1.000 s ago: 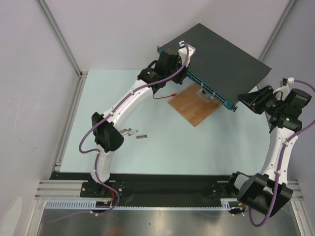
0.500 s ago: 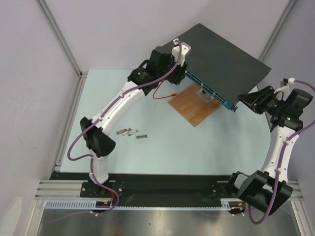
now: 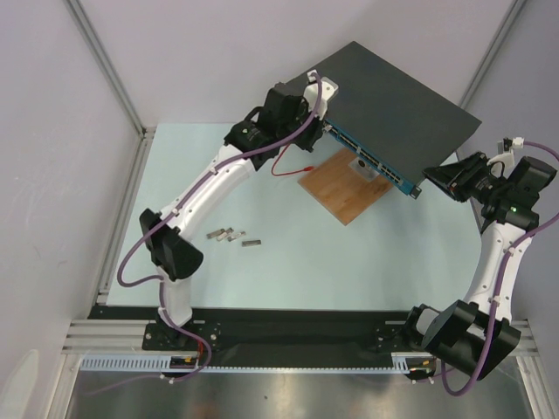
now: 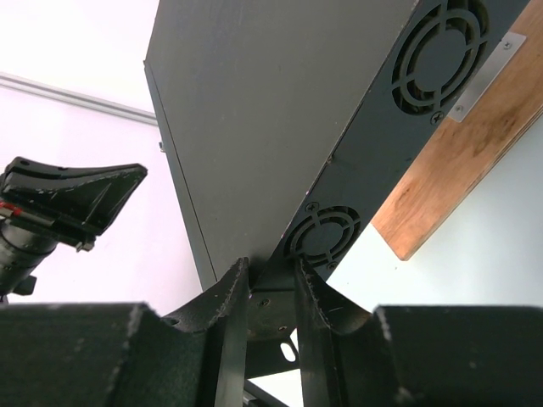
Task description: Insert the plug into the switch port
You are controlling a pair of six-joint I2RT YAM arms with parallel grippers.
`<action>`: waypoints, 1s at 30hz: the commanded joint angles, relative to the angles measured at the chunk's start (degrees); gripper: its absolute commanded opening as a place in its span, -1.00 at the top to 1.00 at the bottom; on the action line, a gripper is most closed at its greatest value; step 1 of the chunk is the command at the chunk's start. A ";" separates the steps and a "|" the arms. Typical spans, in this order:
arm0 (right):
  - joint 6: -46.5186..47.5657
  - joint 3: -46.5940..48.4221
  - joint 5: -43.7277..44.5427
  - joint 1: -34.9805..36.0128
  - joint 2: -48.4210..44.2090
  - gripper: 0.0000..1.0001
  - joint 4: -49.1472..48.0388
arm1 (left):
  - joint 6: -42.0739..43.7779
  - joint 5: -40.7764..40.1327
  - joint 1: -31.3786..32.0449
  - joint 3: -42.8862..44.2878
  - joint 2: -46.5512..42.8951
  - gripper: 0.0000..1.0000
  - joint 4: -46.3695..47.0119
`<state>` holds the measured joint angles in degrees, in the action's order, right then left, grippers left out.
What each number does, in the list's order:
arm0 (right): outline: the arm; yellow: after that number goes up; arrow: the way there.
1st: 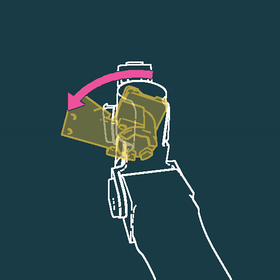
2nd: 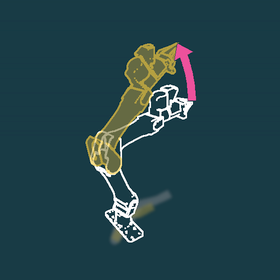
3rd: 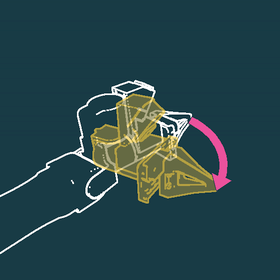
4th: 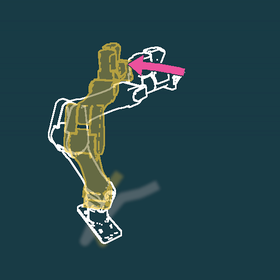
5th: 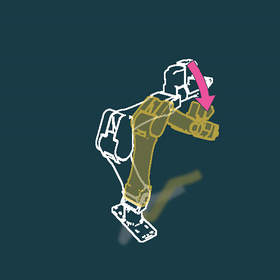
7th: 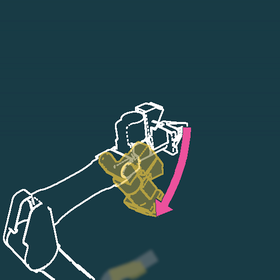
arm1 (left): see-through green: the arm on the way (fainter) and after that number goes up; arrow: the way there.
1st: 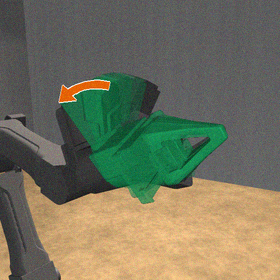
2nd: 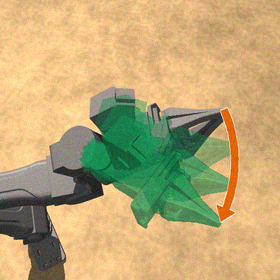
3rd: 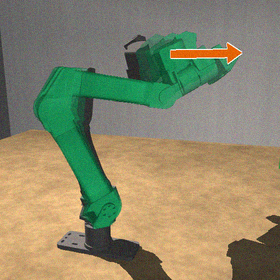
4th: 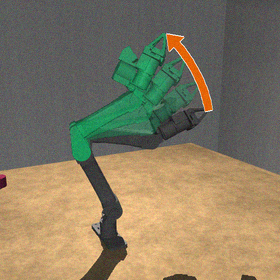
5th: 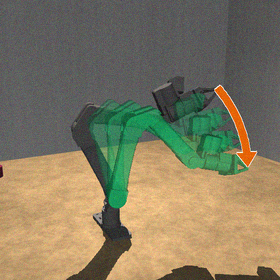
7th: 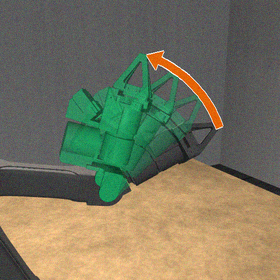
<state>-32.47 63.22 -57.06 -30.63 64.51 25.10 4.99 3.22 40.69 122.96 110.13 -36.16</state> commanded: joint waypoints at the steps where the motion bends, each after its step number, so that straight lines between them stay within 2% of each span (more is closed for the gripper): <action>1: 1.44 1.47 2.39 1.19 2.29 1.00 -3.13 | 0.02 0.29 -0.52 3.25 1.84 0.81 0.04; 30: 2.59 0.94 2.92 1.63 2.81 1.00 -2.60 | -1.48 -3.05 -0.61 10.37 9.93 0.85 8.74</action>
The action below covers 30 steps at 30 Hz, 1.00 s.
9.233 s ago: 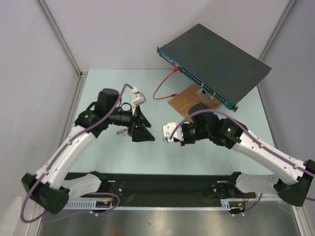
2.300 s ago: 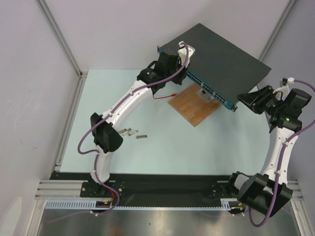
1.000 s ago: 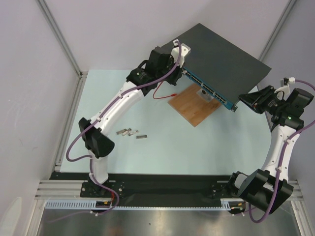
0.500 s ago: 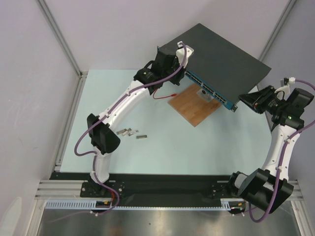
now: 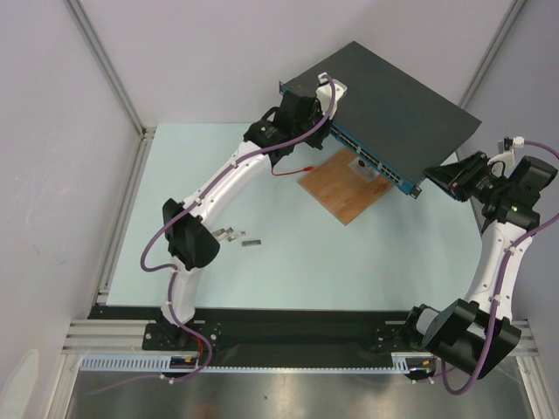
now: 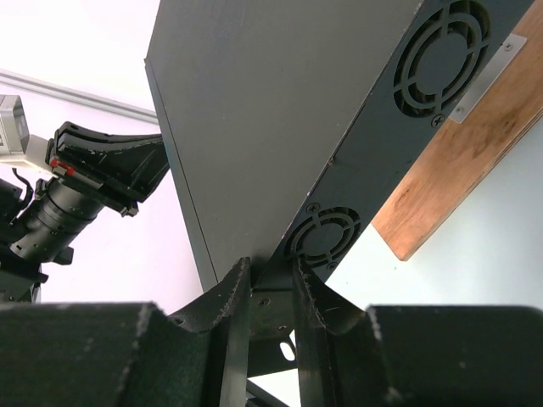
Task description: Insert the plug into the switch port
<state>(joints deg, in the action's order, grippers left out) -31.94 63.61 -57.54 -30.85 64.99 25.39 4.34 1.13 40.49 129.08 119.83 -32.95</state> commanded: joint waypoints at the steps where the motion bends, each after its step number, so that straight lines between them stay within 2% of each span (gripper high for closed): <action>1: 2.06 0.63 3.40 1.85 2.42 1.00 -2.80 | -0.82 -0.95 -0.41 4.60 0.58 0.85 5.53; 13: 2.67 0.81 4.01 2.02 2.95 1.00 -2.89 | 0.23 -0.34 -0.41 7.68 2.42 0.99 7.98; 26: 3.73 1.25 4.28 1.76 3.82 1.00 -2.45 | 0.94 0.81 -0.41 8.91 3.66 0.99 14.14; 27: 3.82 1.42 4.10 1.76 3.74 1.00 -2.36 | 1.20 1.16 -0.41 8.83 3.39 0.99 13.36; 30: 3.82 1.95 4.01 1.76 3.83 1.00 -2.36 | 2.60 1.86 -0.41 6.29 0.50 0.81 10.90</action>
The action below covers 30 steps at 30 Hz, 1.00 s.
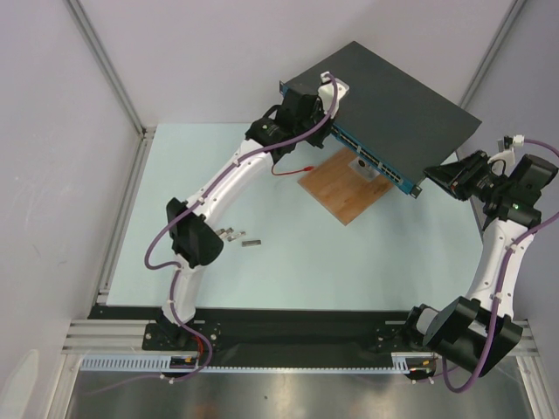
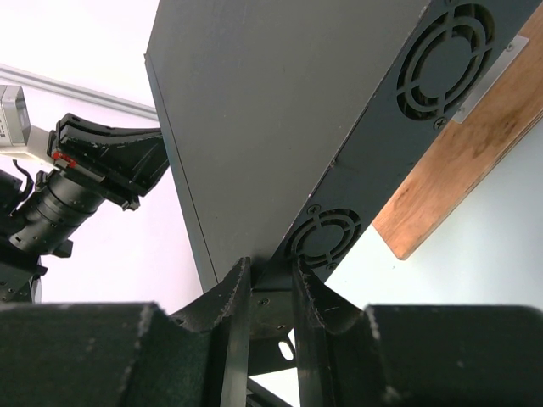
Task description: Insert the plug into the switch port
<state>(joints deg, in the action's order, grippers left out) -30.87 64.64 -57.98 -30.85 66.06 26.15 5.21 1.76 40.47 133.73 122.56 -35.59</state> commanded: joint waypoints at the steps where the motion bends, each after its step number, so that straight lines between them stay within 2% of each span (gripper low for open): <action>1: 2.83 1.01 4.28 1.67 2.76 1.00 -3.12 | 2.17 1.49 -0.48 -0.03 -3.63 0.73 12.05; 6: 3.89 2.59 3.05 0.79 2.84 1.00 -3.13 | 4.98 5.88 -2.05 -16.17 -17.49 0.51 8.97; 7: 4.41 2.94 2.78 0.62 3.02 0.96 -2.69 | 5.07 8.24 -2.49 -18.57 -19.36 0.40 8.62; 9: 4.85 3.38 1.91 -0.08 3.63 0.84 -2.42 | 5.16 11.23 -4.07 -24.88 -25.06 0.33 5.98; 10: 5.29 3.82 1.29 -0.35 3.72 0.68 -1.99 | 5.59 13.60 -4.43 -26.84 -26.92 0.20 5.10; 12: 5.82 3.91 0.85 -0.87 3.64 0.49 -1.98 | 7.61 14.50 -5.57 -32.36 -29.91 0.07 2.20; 13: 6.17 3.91 0.50 -0.96 3.46 0.23 -1.55 | 8.23 14.67 -5.92 -34.22 -33.15 -0.03 1.24; 15: 7.40 3.91 0.23 -1.14 3.02 -0.06 -1.19 | 10.77 17.13 -7.50 -41.13 -36.50 -0.24 -0.78; 16: 7.84 4.17 0.14 -1.23 2.67 -0.37 -0.49 | 12.09 17.92 -7.68 -43.71 -39.56 -0.44 -1.40; 17: 8.72 4.44 0.06 -1.40 2.41 -0.53 0.03 | 14.89 17.75 -7.86 -46.43 -41.42 -0.51 -1.76; 19: 9.60 4.96 -0.29 -1.67 1.53 -0.77 1.52 | 17.45 16.88 -7.86 -53.99 -45.37 -0.56 -2.63; 22: 12.41 6.46 -0.21 -2.02 0.48 -0.99 4.51 | 22.02 14.42 -7.86 -60.51 -46.45 -0.54 -5.52; 30: 17.95 10.58 0.23 -2.90 -2.69 -0.99 11.02 | 29.50 6.86 -7.68 -66.48 -38.38 -0.39 -9.76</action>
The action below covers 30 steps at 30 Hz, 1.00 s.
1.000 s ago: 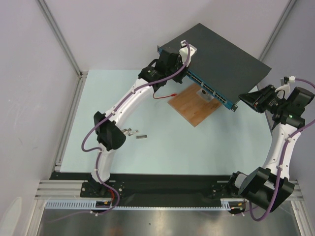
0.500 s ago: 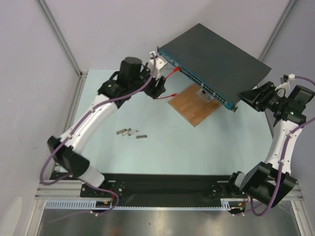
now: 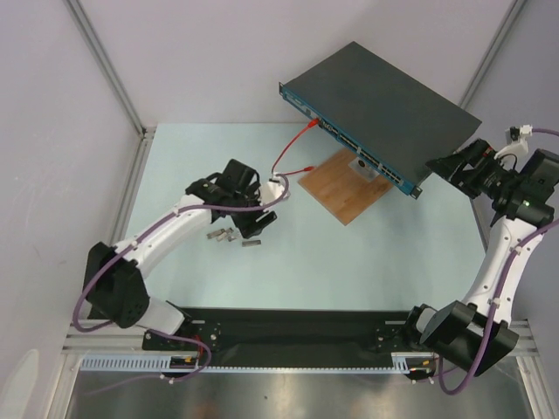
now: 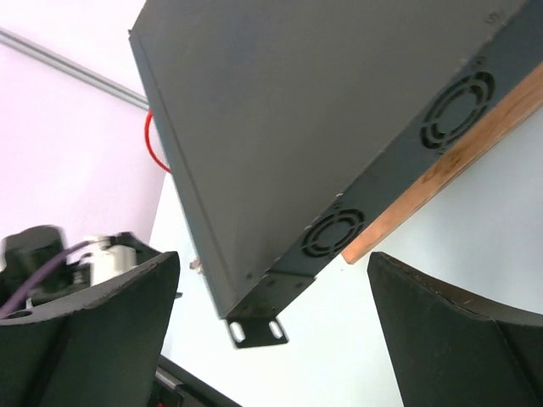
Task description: Insert the plug into the switch port
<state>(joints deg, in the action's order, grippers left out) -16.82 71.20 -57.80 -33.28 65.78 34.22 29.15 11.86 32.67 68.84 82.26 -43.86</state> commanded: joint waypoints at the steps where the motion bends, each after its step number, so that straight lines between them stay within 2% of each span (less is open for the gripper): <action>1: 5.29 4.64 -0.12 -0.47 -2.67 -1.00 4.09 | 6.09 -4.46 0.12 -2.47 2.38 -0.38 -0.97; 12: 11.36 9.39 -1.09 1.81 -4.52 -0.99 8.14 | 12.77 -7.55 0.12 -12.05 7.39 -0.18 12.64; 21: 12.60 10.27 2.43 6.38 -3.90 -0.99 8.58 | 14.36 -6.93 0.12 -12.23 12.57 -0.11 15.47; 28: 14.62 10.72 2.17 7.52 -4.08 -0.99 8.50 | 17.25 -8.42 0.03 -16.10 13.63 -0.05 16.43; 30: 14.62 10.72 2.17 8.22 -3.99 -0.97 7.89 | 17.70 -8.69 0.03 -17.24 13.89 0.02 17.04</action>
<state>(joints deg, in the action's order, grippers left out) -3.81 79.46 -55.83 -25.96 62.00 43.00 44.60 3.22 32.82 54.52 95.15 -26.89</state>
